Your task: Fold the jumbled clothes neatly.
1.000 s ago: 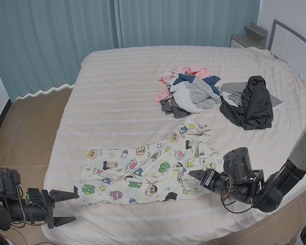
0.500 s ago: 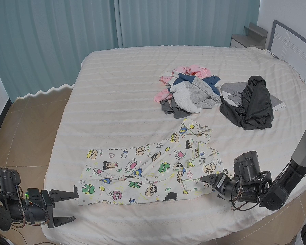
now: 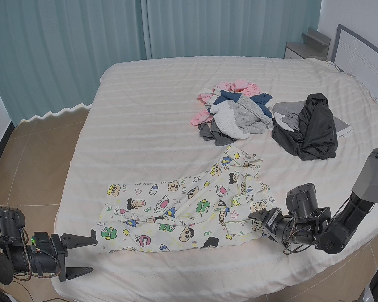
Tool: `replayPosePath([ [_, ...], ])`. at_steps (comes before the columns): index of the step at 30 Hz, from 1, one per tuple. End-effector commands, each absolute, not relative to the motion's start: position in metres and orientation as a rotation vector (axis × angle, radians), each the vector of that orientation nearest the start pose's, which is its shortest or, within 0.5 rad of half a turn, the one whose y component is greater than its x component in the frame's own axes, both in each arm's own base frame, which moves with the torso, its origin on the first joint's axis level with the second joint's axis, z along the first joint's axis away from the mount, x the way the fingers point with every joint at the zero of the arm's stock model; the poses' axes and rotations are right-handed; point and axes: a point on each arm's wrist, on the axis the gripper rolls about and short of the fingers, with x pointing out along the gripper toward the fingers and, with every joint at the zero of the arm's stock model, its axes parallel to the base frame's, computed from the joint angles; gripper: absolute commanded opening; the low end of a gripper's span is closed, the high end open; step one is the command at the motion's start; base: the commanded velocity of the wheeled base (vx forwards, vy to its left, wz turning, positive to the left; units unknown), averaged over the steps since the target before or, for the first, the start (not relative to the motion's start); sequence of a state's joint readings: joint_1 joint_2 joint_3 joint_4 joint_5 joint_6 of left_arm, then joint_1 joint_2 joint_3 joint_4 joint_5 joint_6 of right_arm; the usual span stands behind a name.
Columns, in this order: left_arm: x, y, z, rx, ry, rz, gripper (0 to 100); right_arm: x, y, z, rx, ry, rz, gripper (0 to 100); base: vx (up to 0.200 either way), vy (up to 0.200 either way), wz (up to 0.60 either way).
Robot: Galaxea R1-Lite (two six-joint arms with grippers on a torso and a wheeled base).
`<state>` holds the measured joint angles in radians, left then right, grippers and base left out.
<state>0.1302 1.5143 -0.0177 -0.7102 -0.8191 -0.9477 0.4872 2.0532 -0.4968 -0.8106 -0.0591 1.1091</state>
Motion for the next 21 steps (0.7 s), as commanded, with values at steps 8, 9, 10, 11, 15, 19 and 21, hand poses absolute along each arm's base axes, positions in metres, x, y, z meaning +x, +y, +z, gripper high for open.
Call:
replayPosePath([
  [8, 0.1359, 0.0012, 0.0607, -1.24, 1.01, -0.263, 100, 0.2735, 0.1355, 0.008, 0.844, 0.833, -0.051, 0, 0.0, 0.0, 0.0],
  [9, 0.1359, 0.0012, 0.0607, -1.24, 1.01, -0.263, 100, 0.2735, 0.1355, 0.008, 0.844, 0.833, -0.051, 0, 0.0, 0.0, 0.0],
  [10, 0.1359, 0.0012, 0.0607, -1.24, 1.01, -0.263, 100, 0.2716, 0.1345, 0.0078, 0.84, 0.836, -0.051, 0, 0.0, 0.0, 0.0],
  [11, 0.1359, 0.0012, 0.0607, -1.24, 1.01, -0.263, 100, 0.2712, 0.1343, 0.009, 0.841, 0.833, -0.05, 0, 0.0, 0.0, 0.0],
  [15, 0.1359, 0.0012, 0.0607, -1.24, 1.01, -0.263, 100, 0.271, 0.1337, 0.0101, 0.841, 0.831, -0.049, 0, 0.0, 0.0, 0.0],
  [19, 0.1359, 0.0012, 0.0607, -1.24, 1.01, -0.263, 100, 0.2687, 0.133, 0.0096, 0.839, 0.836, -0.053, 0, 0.0, 0.0, 0.0],
  [21, 0.1359, 0.0012, 0.0607, -1.24, 1.01, -0.263, 100, 0.2672, 0.1333, 0.0117, 0.839, 0.835, -0.047, 0, 0.0, 0.0, 0.0],
])
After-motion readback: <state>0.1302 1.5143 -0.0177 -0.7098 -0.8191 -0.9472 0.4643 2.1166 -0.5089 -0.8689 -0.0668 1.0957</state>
